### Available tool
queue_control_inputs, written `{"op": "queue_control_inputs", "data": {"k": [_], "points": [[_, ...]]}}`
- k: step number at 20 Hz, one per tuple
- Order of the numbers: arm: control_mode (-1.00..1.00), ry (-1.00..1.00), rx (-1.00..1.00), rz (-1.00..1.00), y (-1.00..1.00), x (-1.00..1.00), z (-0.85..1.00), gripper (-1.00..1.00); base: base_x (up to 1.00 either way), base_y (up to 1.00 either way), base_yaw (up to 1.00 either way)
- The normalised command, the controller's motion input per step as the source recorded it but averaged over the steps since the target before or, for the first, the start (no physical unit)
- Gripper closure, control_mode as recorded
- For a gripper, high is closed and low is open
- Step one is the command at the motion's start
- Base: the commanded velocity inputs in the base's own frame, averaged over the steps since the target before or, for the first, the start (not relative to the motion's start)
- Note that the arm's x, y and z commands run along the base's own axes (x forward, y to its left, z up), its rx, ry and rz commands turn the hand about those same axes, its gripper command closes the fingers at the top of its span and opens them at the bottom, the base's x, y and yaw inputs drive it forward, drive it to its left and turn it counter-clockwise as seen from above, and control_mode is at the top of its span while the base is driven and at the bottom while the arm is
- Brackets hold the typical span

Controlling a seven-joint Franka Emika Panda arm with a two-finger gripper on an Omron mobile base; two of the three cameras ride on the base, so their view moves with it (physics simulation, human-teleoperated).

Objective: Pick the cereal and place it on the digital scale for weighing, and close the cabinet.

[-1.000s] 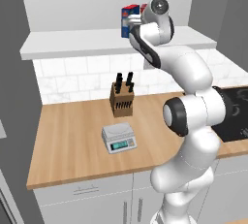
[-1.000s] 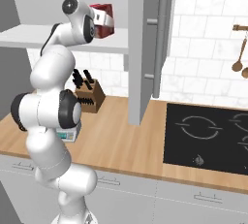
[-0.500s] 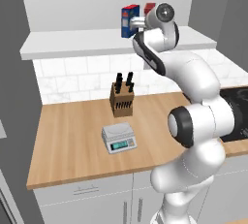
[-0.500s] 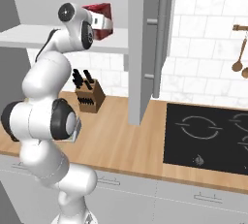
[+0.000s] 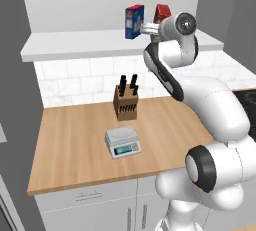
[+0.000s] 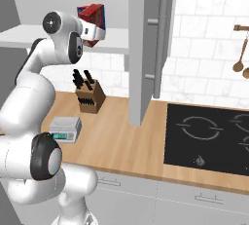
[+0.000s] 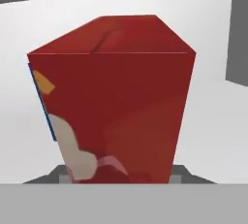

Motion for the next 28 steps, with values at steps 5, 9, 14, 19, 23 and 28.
{"op": "queue_control_inputs", "data": {"k": [5,9,14,19,23,28], "points": [[-1.0,0.17,0.19,0.02,0.0,-1.0,0.39,1.0,0.0,0.0,0.0],[-1.0,0.2,0.15,0.05,0.09,-1.0,0.32,1.0,0.0,0.0,0.0],[-1.0,0.1,0.05,0.13,0.23,-1.0,-0.11,1.0,0.0,0.0,0.0],[-1.0,0.0,0.0,0.22,0.13,-1.0,-0.78,1.0,0.0,0.0,0.0],[-1.0,0.0,0.0,0.3,0.01,-1.0,-0.87,1.0,0.0,0.0,0.0],[-1.0,0.0,0.0,0.36,0.24,-0.81,-0.99,1.0,0.0,0.0,0.0]]}}
